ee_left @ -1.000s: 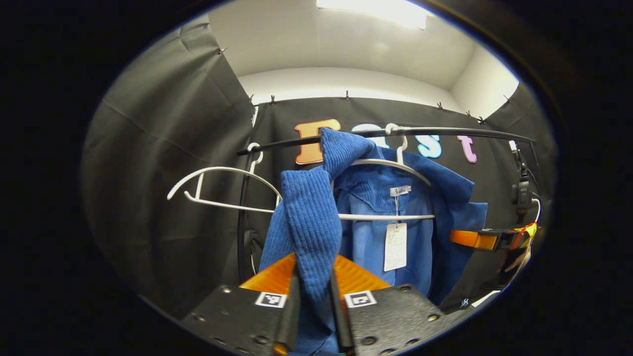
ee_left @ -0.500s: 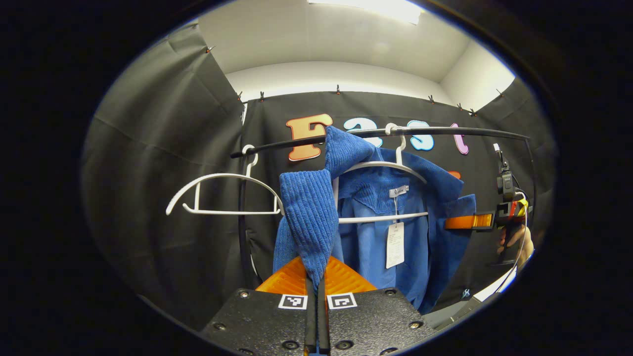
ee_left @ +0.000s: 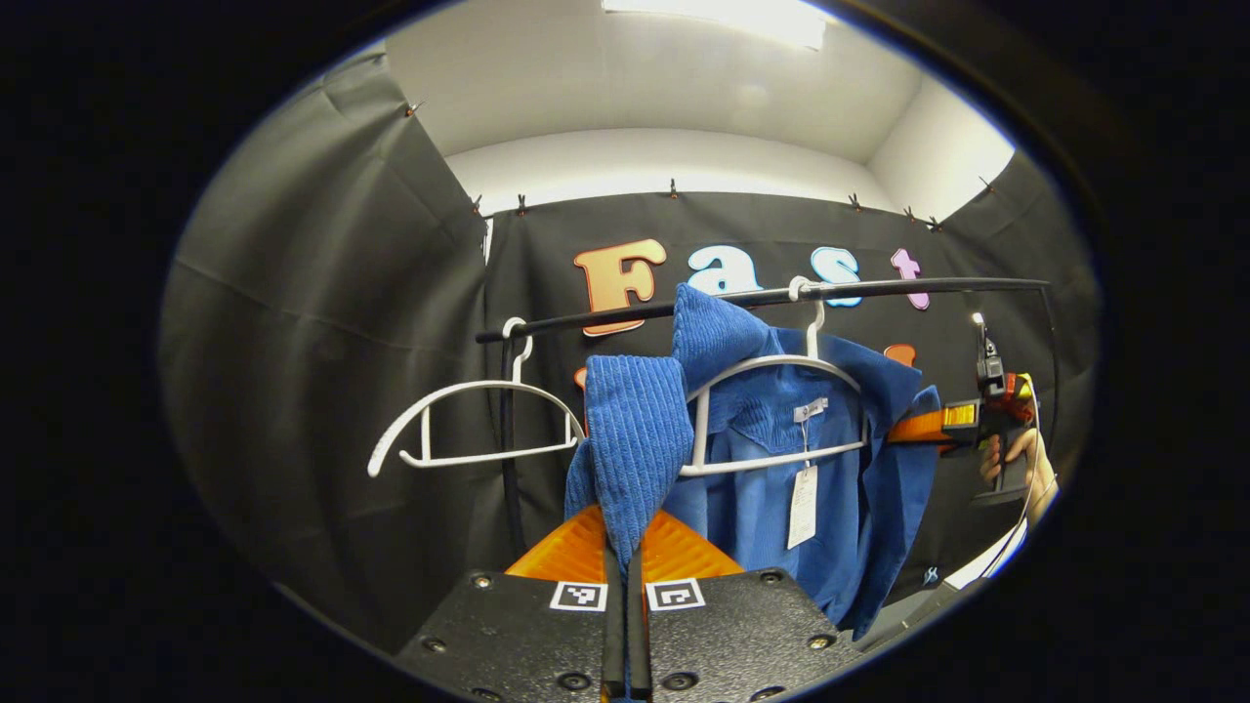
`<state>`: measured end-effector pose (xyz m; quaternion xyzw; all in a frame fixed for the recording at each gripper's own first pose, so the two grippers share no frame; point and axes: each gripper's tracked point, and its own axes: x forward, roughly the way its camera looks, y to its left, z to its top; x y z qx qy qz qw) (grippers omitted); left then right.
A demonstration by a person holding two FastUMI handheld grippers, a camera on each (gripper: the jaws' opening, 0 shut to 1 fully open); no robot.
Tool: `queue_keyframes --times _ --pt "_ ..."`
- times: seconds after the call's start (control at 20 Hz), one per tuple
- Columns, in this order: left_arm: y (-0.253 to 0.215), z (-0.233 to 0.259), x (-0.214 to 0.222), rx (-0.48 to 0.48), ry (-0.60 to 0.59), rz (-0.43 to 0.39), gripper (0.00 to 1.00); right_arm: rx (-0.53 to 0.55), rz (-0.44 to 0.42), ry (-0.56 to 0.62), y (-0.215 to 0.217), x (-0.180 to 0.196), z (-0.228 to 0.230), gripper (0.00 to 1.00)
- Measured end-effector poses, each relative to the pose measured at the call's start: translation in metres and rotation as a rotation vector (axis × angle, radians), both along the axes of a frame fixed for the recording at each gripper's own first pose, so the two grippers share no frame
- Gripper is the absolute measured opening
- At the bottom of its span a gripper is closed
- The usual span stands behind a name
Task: Grasp the clothes on the hanger with both hands and then place them into the laundry hamper below.
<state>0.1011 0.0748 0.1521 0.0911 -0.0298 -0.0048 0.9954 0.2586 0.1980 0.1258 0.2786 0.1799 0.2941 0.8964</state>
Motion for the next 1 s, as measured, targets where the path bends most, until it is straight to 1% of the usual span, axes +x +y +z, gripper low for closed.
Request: queue_keyframes --times 0.05,0.2,0.3,0.35,0.45,0.55,0.7,0.75,0.8,0.85,0.9,1.0 --pt "0.006 0.005 0.0 0.005 -0.006 0.011 0.0 0.012 -0.003 -0.003 -0.003 0.003 0.004 0.12" --pt "0.017 0.017 0.005 0.002 -0.021 0.029 0.02 0.078 0.003 0.005 -0.01 0.009 0.02 0.11" --pt "0.024 0.022 0.01 -0.027 -0.02 0.032 0.01 0.117 -0.021 0.013 -0.022 0.021 0.025 0.12" --pt "0.026 0.023 0.012 -0.047 -0.021 0.031 0.02 0.12 -0.044 0.013 -0.031 0.028 0.026 0.12" --pt "0.032 0.021 0.018 -0.076 -0.013 0.024 0.02 0.113 -0.073 0.018 -0.044 0.034 0.023 0.12" --pt "0.04 0.012 0.022 -0.08 0.001 0.032 0.02 0.109 -0.085 0.03 -0.049 0.035 0.018 0.12" --pt "0.039 -0.009 0.031 -0.093 0.051 0.03 0.02 0.054 -0.149 0.042 -0.059 0.049 -0.002 0.12" --pt "0.037 -0.015 0.032 -0.097 0.065 0.02 0.02 0.051 -0.145 0.041 -0.056 0.047 -0.005 0.12" --pt "0.033 -0.022 0.036 -0.103 0.077 0.009 0.0 0.047 -0.142 0.032 -0.054 0.045 -0.004 0.11" --pt "0.032 -0.023 0.034 -0.1 0.081 0.012 0.0 0.033 -0.149 0.014 -0.051 0.046 -0.004 0.11" --pt "0.032 -0.024 0.035 -0.088 0.081 0.015 0.03 0.01 -0.158 -0.004 -0.05 0.047 -0.005 0.11" --pt "0.029 -0.023 0.038 -0.065 0.079 0.017 0.02 -0.024 -0.161 -0.033 -0.047 0.044 -0.003 0.12"
